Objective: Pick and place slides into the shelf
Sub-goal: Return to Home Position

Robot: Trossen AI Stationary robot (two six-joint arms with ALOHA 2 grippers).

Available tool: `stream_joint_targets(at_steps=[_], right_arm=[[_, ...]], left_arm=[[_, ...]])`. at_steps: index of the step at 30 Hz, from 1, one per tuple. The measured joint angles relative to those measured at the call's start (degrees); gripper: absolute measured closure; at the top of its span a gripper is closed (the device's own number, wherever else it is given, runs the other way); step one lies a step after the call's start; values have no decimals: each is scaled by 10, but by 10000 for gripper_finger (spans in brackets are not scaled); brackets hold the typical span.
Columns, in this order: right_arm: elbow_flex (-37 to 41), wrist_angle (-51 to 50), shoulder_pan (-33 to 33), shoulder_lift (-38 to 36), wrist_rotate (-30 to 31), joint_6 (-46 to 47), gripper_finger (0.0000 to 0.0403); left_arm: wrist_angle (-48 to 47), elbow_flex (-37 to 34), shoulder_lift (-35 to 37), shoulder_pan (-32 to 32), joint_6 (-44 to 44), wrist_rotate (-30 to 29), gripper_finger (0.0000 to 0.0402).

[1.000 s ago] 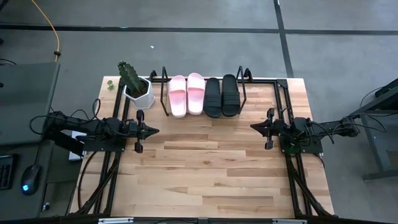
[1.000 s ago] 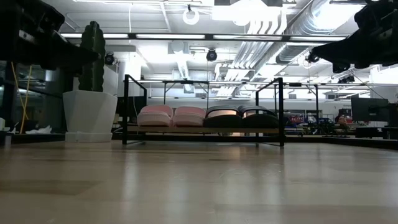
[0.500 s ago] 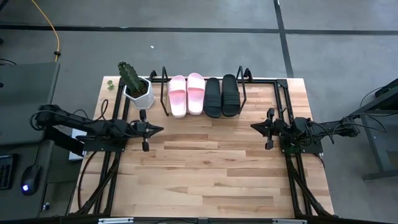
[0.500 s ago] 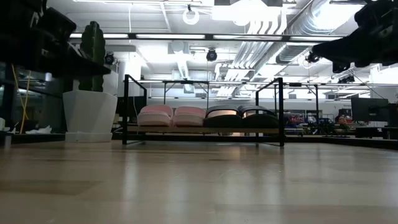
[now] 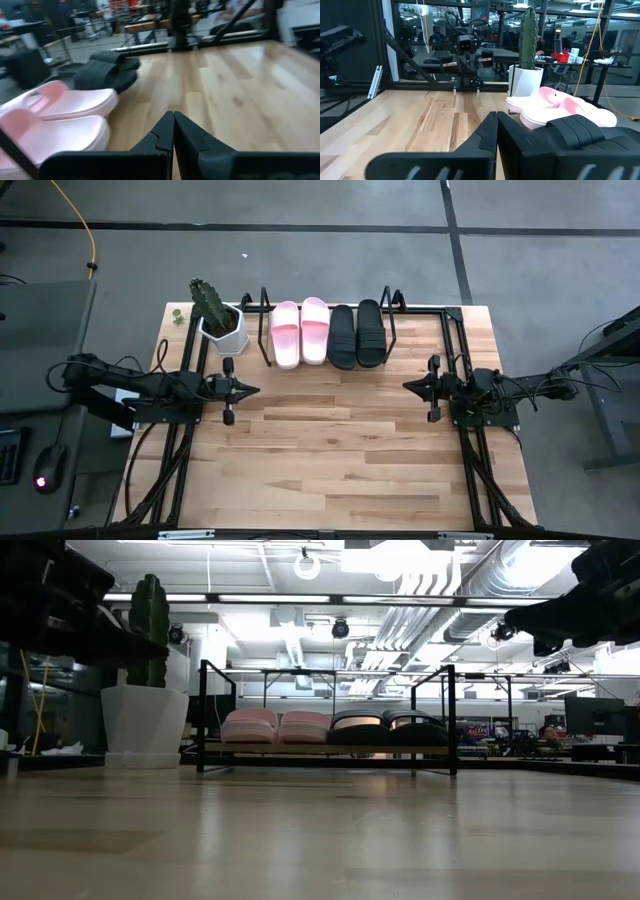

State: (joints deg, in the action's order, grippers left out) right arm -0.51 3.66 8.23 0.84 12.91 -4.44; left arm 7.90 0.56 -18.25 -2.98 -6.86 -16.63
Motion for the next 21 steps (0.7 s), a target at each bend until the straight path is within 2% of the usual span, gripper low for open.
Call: stream_joint_targets(at_steps=[11, 14, 21], right_arm=[[0, 0, 0, 0, -21, -12, 403], [0, -3, 0, 0, -23, -16, 403], [0, -10, 0, 0, -22, -21, 403]], left_arm=[[-60, 0, 150, 0, -13, 97, 401], [-64, 0, 168, 0, -18, 121, 401], [-64, 0, 169, 0, -18, 121, 401]])
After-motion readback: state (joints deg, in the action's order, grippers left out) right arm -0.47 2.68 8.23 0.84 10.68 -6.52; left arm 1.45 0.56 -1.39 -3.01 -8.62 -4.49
